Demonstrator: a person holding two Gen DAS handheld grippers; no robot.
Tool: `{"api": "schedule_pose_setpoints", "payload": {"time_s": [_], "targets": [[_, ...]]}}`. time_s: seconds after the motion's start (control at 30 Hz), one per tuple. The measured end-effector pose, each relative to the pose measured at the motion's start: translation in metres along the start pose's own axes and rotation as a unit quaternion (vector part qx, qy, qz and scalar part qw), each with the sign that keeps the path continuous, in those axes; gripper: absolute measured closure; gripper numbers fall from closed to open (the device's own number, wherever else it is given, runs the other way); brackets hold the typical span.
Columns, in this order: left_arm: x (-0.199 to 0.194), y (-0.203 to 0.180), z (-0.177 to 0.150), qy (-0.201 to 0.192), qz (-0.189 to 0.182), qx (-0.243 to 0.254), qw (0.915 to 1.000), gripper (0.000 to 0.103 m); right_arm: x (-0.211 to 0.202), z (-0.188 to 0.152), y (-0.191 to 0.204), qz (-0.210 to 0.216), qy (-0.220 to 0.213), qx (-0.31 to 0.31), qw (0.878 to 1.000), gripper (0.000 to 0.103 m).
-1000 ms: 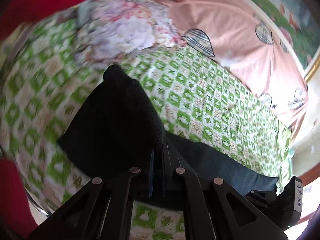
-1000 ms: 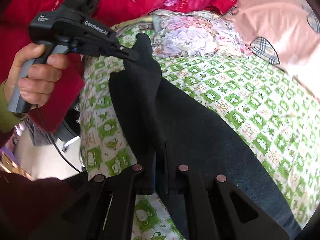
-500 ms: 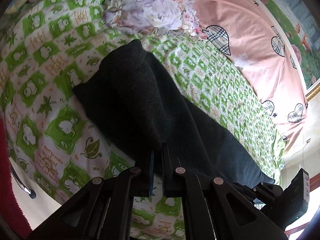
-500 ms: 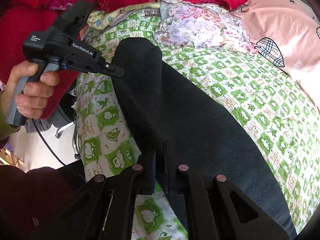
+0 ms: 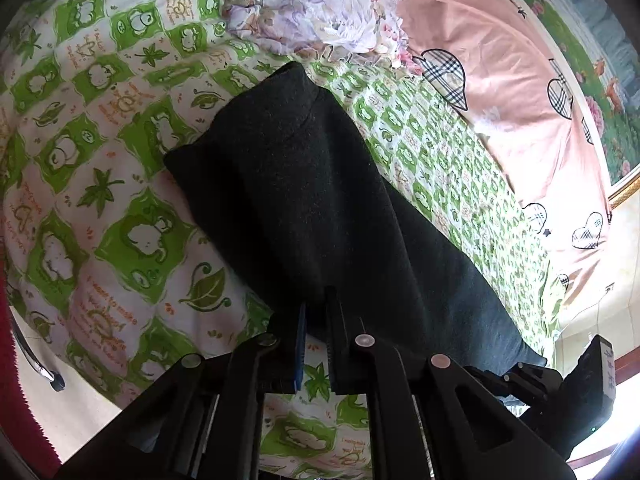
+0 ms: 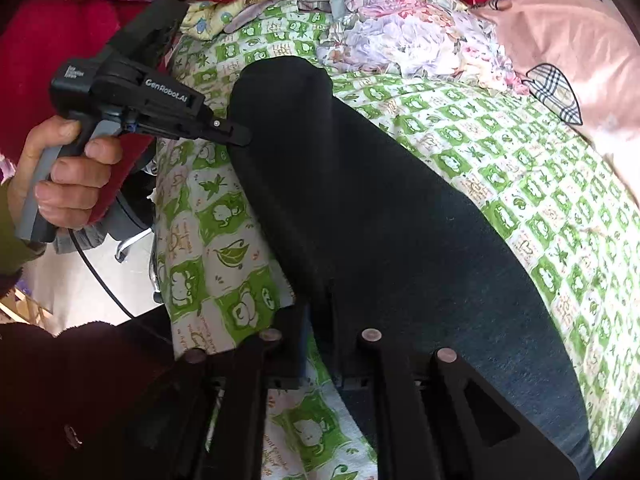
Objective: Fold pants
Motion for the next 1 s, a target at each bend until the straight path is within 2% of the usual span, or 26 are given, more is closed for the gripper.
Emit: {"api": "schedule_pose_setpoints", "payload": {"time_s": [0.1,0.17,0.23,0.3,0.37,0.43,0.6,0.7,0.83,0.93,1.0], "targets": [[-0.008,0.005,-0.001,-0.001,0.007,-0.005,1.0,0.089,-0.004,0.0,0.0,0.011,-0.01,0.008,1.0,0.074],[-0.012,0.008,-0.001,0.0,0.015,-0.009,0.9998,0.077,-0.009,0.001,-0.001,0.021,-0.021,0.016,0.999,0.073],[-0.016,0.013,0.0,0.002,0.023,-0.017,0.9996,0.059,-0.013,0.002,-0.004,0.03,-0.032,0.027,0.999,0.073],[-0.018,0.02,0.002,0.008,0.024,-0.034,0.9991,0.05,-0.016,0.005,-0.01,0.039,-0.046,0.044,0.997,0.073],[-0.02,0.025,0.006,0.013,0.023,-0.046,0.9986,0.048,-0.02,0.009,-0.018,0.043,-0.059,0.065,0.995,0.073],[-0.02,0.027,0.012,0.013,0.03,-0.051,0.9982,0.038,-0.023,0.013,-0.027,0.041,-0.069,0.082,0.993,0.073],[-0.017,0.027,0.032,0.015,0.042,-0.055,0.9974,0.034,-0.03,0.03,-0.07,0.021,-0.097,0.143,0.985,0.073],[-0.013,0.029,0.044,0.012,0.049,-0.06,0.9969,0.034,-0.027,0.043,-0.108,0.023,-0.103,0.194,0.975,0.067],[-0.004,0.037,0.054,0.018,0.059,-0.07,0.9956,0.034,0.0,0.062,-0.138,0.035,-0.067,0.21,0.975,0.064],[0.003,0.041,0.054,0.023,0.058,-0.072,0.9954,0.034,0.027,0.065,-0.149,0.028,-0.021,0.208,0.977,0.064],[0.006,0.041,0.053,0.02,0.06,-0.066,0.9958,0.034,0.047,0.061,-0.152,0.046,0.014,0.207,0.977,0.064]]}}
Point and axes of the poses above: each gripper's, at about its wrist camera, not at the fingertips, and x roughly the way its jaws point, y to its left, z to its top, the point moved 1 cm from there along x, roughly the way its jaws point, and after that the axes turned 8 degrees about z, right-handed, at the moved point
